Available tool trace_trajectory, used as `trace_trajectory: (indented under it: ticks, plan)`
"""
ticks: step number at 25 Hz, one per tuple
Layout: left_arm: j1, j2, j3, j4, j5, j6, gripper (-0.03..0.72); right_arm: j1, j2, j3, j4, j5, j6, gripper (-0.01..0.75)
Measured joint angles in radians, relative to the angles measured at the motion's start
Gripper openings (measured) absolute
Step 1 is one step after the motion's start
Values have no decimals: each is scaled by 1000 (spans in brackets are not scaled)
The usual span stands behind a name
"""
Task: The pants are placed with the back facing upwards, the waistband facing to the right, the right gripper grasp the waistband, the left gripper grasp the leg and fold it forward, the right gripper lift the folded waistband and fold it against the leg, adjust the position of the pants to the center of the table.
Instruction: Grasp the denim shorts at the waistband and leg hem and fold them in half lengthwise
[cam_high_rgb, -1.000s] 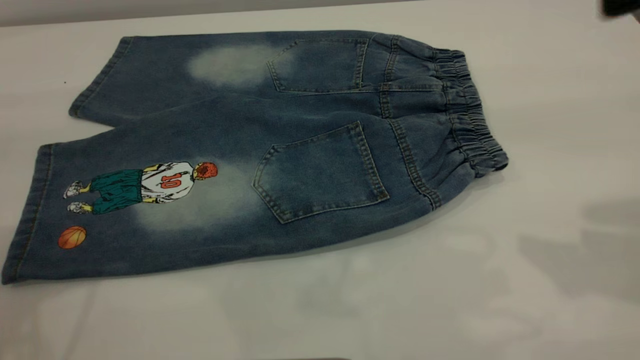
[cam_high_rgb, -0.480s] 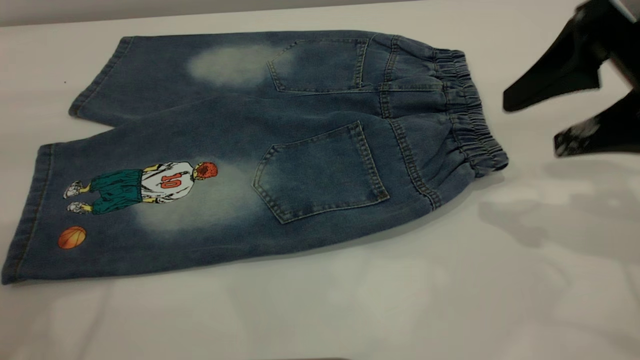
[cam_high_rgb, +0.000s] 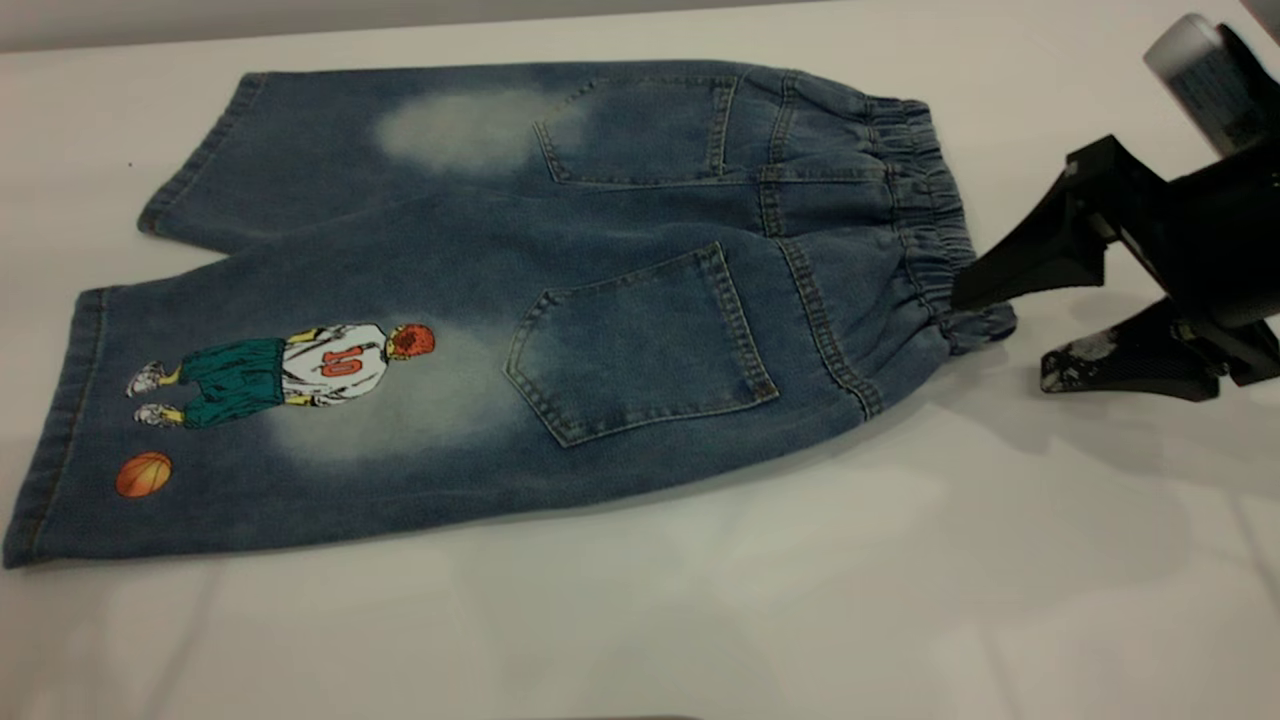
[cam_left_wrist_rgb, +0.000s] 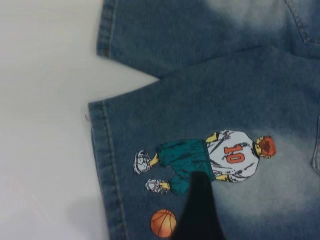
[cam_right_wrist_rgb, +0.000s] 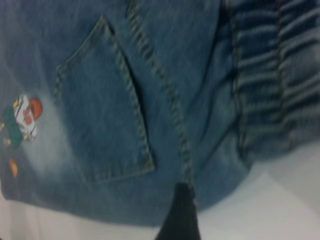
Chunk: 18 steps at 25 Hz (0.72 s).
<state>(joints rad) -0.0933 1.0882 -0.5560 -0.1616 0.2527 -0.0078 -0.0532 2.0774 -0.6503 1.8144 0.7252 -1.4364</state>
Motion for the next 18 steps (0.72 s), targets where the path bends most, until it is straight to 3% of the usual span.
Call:
trace_trajectory:
  ticks: [18]
  plan:
    - [0, 0, 0, 0, -17, 8, 535, 0, 125, -118, 10, 43, 3, 556]
